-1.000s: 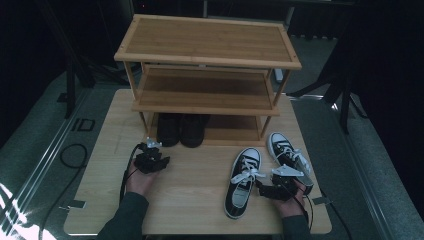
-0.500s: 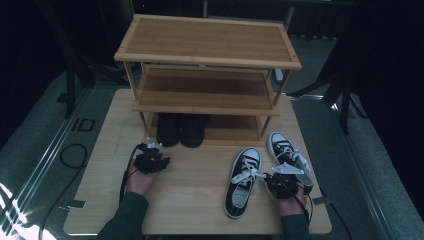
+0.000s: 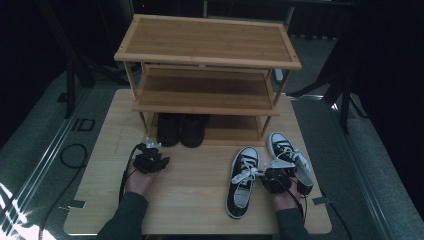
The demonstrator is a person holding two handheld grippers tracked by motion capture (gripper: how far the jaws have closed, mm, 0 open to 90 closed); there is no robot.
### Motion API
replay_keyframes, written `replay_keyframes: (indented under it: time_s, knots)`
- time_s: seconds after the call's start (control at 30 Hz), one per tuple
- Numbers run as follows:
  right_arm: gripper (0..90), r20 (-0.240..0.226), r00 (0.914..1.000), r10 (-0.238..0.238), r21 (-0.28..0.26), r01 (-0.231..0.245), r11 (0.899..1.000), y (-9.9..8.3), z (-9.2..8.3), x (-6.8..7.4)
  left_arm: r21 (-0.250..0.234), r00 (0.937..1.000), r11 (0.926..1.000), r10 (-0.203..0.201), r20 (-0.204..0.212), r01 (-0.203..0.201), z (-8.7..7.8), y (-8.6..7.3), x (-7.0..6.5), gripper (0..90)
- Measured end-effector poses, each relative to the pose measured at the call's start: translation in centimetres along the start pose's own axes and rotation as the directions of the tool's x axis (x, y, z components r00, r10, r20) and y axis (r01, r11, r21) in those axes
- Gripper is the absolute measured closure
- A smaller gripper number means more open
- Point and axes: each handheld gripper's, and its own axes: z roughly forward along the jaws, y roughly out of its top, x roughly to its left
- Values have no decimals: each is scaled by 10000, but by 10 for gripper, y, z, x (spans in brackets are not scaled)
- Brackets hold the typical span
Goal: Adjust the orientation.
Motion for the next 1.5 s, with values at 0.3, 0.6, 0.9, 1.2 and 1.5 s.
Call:
replay_keyframes:
  time_s: [0.3, 0.6, 0.9, 1.2, 1.5]
  knots:
    - [900, -821, 9923, -923, -208, 909, 9956, 23, 17, 10, 33, 10000, 10000, -57, -8, 57, 1, 0, 2, 609]
    - [900, -1961, 9588, -2053, -153, 2064, 9783, 45, 26, 31, 66, 10000, 10000, -74, 13, 74, 1, 0, 2, 609]
    - [900, -2303, 9342, -2724, 398, 2888, 9566, 49, 20, 36, 53, 9998, 9999, -140, 117, 139, 1, 0, 3, 608]
    - [896, -2453, 9225, -2979, 871, 3270, 9410, 49, 2, 35, 36, 9998, 9999, -134, 125, 133, 1, 0, 3, 604]
    - [854, -2686, 9215, -2806, 988, 3161, 9436, 46, -19, 28, 25, 9998, 9999, -132, 121, 132, 1, -1, 2, 603]
